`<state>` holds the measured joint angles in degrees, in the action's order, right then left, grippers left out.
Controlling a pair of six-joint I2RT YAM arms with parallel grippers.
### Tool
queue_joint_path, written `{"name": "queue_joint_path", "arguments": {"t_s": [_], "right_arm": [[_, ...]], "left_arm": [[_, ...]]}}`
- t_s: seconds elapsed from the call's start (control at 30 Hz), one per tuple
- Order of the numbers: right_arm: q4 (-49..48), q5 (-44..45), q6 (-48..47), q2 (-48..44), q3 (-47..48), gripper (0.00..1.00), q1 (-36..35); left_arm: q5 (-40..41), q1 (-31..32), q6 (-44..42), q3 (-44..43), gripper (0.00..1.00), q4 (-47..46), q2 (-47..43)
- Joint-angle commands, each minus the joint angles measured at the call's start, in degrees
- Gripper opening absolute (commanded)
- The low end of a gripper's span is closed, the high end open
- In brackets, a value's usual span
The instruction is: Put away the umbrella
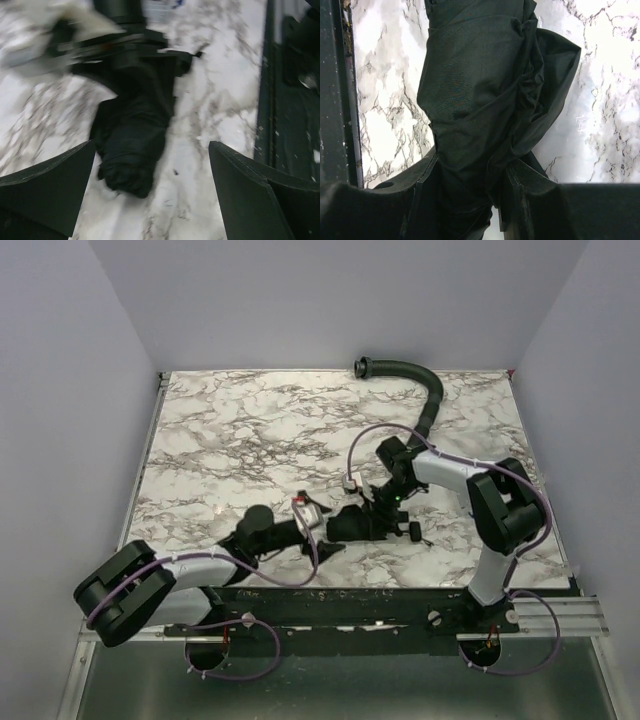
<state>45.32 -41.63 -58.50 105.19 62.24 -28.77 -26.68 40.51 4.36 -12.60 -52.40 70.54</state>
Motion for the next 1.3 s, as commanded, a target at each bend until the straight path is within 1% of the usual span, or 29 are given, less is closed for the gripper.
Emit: {"name": "queue_joint_path", "arguments": {"t_s": [0.0,0.17,0.37,0.43,0.5,0.53,0.57,0.6,0.7,0.73,0.77,0.9,0.93,0.97,1.03,1.13,1.27], "right_arm": [[6.21,8.27,1.93,7.72,-2.16,0.18,-0.15],[6.67,8.36,1.8,9.08,-0.65,0.18,-0.13],[6.49,8.5,1.99,9.06,-0.45,0.18,-0.05],[6.43,8.58,2.03,8.92,-0.58,0.19,-0.07],[6.16,8.49,2.04,8.83,-0.69,0.21,-0.05],[6.03,8.21,2.12,8.66,-0.71,0.22,-0.05],[6.05,7.94,2.16,8.51,-0.69,0.24,0.02],[5.99,7.68,2.15,8.24,-0.71,0.26,0.11],[5.95,6.17,2.2,6.84,0.0,0.35,0.95],[5.96,5.62,2.29,5.9,0.45,0.42,1.35],[5.63,5.15,2.64,4.48,1.02,0.52,2.04],[2.32,3.29,4.04,-3.49,3.46,0.8,5.49],[1.51,2.81,4.14,-5.56,4.26,0.83,6.35],[0.6,2.25,4.4,-7.86,5.0,0.9,7.35],[-1.18,1.68,5.32,-11.86,6.3,0.99,8.73],[-1.57,1.82,4.98,-16.83,7.37,1.0,9.09],[-4.44,3.41,3.89,-22.99,4.67,1.0,9.16]], "left_arm": [[8.3,12.62,-28.67,-1.07,0.98,7.9,1.05],[16.28,16.75,-37.68,-5.46,0.98,9.64,8.61],[18.64,17.67,-43.1,-13.13,0.97,11.09,18.38],[18.76,17.8,-43.22,-14.83,0.92,11.62,21.03],[17.9,17.85,-42.84,-17.37,0.77,16.64,22.96],[17.55,17.85,-42.01,-18.52,0.63,19.0,23.77],[17.09,17.85,-41.01,-18.99,0.46,20.65,24.76],[16.46,17.85,-39.8,-18.96,0.37,21.72,25.35],[15.19,17.85,-35.69,-17.59,0.03,21.89,26.95],[14.87,17.79,-33.59,-17.39,0.0,22.39,27.4],[13.69,17.76,-32.05,-17.49,0.0,23.49,27.68],[7.53,16.81,-23.83,-20.47,0.0,29.33,30.53],[6.39,16.23,-21.66,-21.63,0.0,30.94,31.99],[4.75,15.45,-19.45,-23.01,0.0,32.62,33.32],[1.82,13.41,-14.7,-26.23,0.0,37.22,36.86],[-3.6,10.03,-9.22,-30.3,0.0,42.54,41.12],[-10.82,6.06,-3.81,-31.85,0.0,43.89,44.57]]}}
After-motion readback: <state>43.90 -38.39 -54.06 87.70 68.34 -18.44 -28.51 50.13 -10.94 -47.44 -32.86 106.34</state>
